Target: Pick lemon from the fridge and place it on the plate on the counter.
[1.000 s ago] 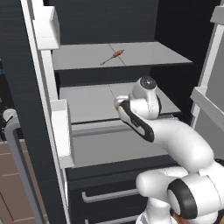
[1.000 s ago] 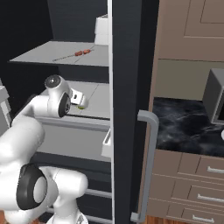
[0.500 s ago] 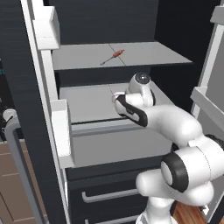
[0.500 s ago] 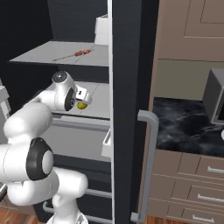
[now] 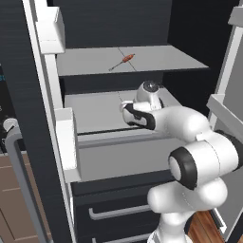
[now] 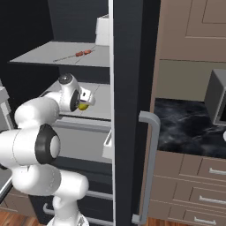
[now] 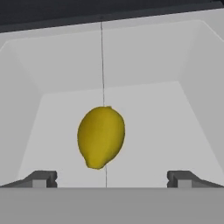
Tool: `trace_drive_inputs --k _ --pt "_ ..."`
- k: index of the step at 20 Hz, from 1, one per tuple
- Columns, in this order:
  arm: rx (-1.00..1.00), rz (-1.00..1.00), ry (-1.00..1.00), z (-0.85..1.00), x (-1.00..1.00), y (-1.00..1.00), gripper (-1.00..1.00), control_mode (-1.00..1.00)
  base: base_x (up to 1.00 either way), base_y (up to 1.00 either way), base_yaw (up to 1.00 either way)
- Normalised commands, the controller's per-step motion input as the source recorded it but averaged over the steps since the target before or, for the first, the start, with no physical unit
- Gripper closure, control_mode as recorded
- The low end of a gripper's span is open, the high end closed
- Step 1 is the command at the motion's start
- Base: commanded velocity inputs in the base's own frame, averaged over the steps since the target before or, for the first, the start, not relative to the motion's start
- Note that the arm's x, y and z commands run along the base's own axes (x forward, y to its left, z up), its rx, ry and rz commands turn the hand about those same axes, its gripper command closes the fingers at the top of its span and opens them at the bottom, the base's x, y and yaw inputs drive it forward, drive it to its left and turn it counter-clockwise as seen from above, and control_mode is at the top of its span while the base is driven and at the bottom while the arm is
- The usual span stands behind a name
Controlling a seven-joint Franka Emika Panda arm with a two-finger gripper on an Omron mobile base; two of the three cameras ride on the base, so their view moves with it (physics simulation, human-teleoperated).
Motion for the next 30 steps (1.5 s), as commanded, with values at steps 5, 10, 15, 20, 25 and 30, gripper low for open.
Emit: trace_drive_inputs --k 5,10,15,20,25,30 --pt "0.00 0.00 0.03 -0.14 0.32 0.02 -1.00 -1.00 0.00 0.00 0.00" --pt "0.00 0.00 0.01 -0.17 0.35 0.08 -1.00 -1.00 0.00 0.00 0.00" --pt "0.00 0.00 0.01 -0.21 0.22 0.03 -1.00 -1.00 0.00 0.00 0.00" --pt "0.00 0.00 0.03 -0.31 0.04 0.00 -1.00 -1.00 0.00 0.00 0.00" --pt "0.00 0.00 0.00 -0.14 0.07 0.00 -1.00 -1.00 0.00 0.00 0.00" --pt "0.00 0.00 0.01 -0.09 0.00 0.01 1.00 -1.00 0.00 0.00 0.00"
